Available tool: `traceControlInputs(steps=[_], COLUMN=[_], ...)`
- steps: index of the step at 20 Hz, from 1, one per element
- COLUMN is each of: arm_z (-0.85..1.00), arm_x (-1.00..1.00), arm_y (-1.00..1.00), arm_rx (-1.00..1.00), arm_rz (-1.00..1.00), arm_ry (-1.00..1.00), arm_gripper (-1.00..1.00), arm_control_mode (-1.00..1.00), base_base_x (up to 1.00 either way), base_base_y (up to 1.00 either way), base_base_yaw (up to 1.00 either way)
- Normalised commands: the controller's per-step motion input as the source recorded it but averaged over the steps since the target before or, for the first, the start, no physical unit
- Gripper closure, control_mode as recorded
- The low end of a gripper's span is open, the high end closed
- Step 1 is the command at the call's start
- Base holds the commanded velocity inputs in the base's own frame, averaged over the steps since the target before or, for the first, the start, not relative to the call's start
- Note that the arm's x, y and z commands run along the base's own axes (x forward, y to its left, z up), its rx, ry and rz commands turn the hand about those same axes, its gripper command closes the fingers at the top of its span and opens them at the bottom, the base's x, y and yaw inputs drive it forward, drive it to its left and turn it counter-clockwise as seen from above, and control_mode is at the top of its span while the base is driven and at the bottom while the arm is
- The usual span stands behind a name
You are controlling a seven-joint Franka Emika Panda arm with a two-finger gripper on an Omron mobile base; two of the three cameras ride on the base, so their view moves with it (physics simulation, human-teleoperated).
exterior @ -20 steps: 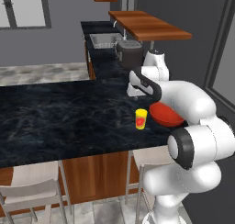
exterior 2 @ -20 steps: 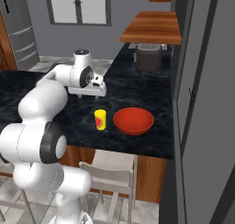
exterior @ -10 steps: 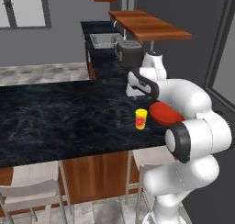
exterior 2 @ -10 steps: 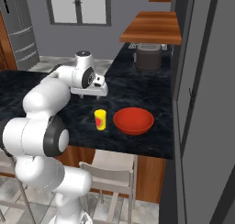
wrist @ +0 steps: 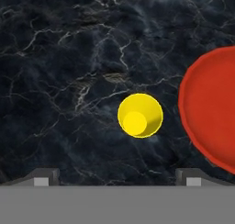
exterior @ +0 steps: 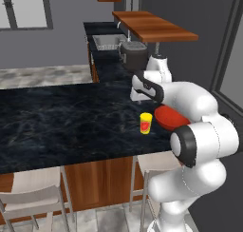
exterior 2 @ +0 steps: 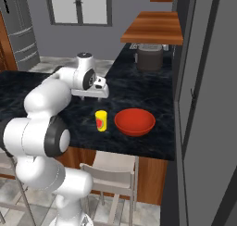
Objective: Place the cup inside the bowl on the dining table and move the bowl to any counter.
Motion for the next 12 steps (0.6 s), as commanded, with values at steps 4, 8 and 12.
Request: traceControlInputs(steps=[4, 8, 12], arm_z=[-0.26, -0.23, -0.21], arm_x=[0.00, 0.00, 0.02], arm_y=[0.00, 0.00, 0.00], arm_rx=[0.00, 0.00, 0.00], arm_rz=[0.00, 0.00, 0.00], arm_ry=[0.00, 0.00, 0.00], arm_gripper=[-1.00, -1.00, -1.00], arm_control_mode=[-1.00, -1.00, -1.00], base_base_x=[0.00, 0.00, 0.00], base_base_y=[0.00, 0.00, 0.00], base_base_yaw=[0.00, 0.00, 0.00])
